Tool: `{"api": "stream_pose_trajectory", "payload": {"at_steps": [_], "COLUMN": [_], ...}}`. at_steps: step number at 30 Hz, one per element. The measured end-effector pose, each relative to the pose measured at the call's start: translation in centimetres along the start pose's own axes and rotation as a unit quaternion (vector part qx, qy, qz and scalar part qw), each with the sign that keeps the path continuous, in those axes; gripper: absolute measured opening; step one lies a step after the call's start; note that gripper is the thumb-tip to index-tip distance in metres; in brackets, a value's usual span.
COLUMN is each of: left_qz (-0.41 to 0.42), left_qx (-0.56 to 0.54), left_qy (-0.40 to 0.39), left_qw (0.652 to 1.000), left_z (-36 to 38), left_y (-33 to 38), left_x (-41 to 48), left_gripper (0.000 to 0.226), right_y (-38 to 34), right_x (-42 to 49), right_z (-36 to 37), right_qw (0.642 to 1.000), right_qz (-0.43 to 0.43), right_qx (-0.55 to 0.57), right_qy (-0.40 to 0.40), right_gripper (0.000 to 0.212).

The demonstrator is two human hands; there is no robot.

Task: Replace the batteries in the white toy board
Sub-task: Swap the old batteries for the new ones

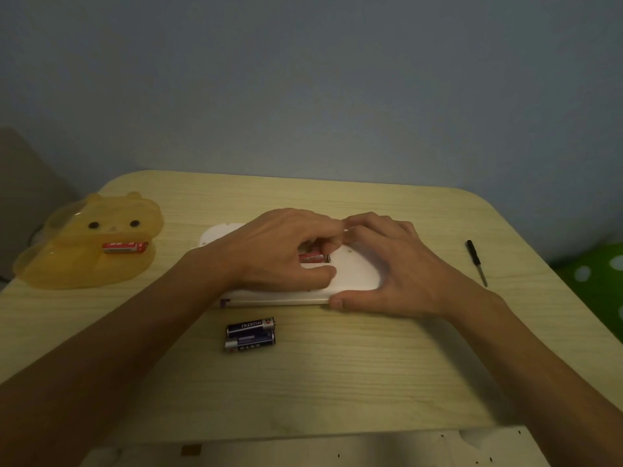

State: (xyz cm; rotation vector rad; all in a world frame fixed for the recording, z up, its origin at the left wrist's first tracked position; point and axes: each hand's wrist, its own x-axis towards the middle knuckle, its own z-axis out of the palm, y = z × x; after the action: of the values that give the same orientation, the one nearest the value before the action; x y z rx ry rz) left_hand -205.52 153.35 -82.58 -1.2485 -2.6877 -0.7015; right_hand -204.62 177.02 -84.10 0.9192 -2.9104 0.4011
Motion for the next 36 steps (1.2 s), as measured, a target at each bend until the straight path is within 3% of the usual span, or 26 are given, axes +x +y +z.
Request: {"api": "stream_pose_trajectory", "payload": {"at_steps": [2,10,14,18,25,36], "left_qz": [-0.017,-0.060,-0.085,-0.133,-0.223,-0.288], "left_qx": [-0.032,-0.239,-0.270,-0.246,-0.141,0.026], "left_qy": [-0.001,0.099,0.123,0.140,0.137,-0.004], "left_qw": [0.999,0.964,0.951,0.950,0.955,0.957], "left_z": [-0.3,-2.5,-4.1,-6.4,-11.3,-10.8], "left_y": [-0.5,-1.2,-1.9,-3.3,-5.1,-8.1], "left_x": [-0.4,-1.7,-3.8,-7.1,-12.5,-15.0], "left_gripper": [0.009,0.012,0.021,0.028,0.020,0.016], "right_y": [0.0,0.0,0.1,0.4,0.7,0.9], "right_x": [0.0,-0.1,-0.2,-0.2,-0.2,-0.1], "right_z": [0.0,-0.2,-0.3,-0.2,0.0,0.3], "right_qw": [1.000,1.000,1.000,1.000,1.000,0.999], "right_qz": [0.004,0.012,0.015,0.009,0.006,0.005], "right_qx": [-0.008,-0.007,-0.003,0.001,0.005,0.021], "right_qy": [-0.004,-0.011,-0.016,-0.009,0.008,0.030], "right_gripper": [0.100,0.106,0.107,0.106,0.102,0.096]}}
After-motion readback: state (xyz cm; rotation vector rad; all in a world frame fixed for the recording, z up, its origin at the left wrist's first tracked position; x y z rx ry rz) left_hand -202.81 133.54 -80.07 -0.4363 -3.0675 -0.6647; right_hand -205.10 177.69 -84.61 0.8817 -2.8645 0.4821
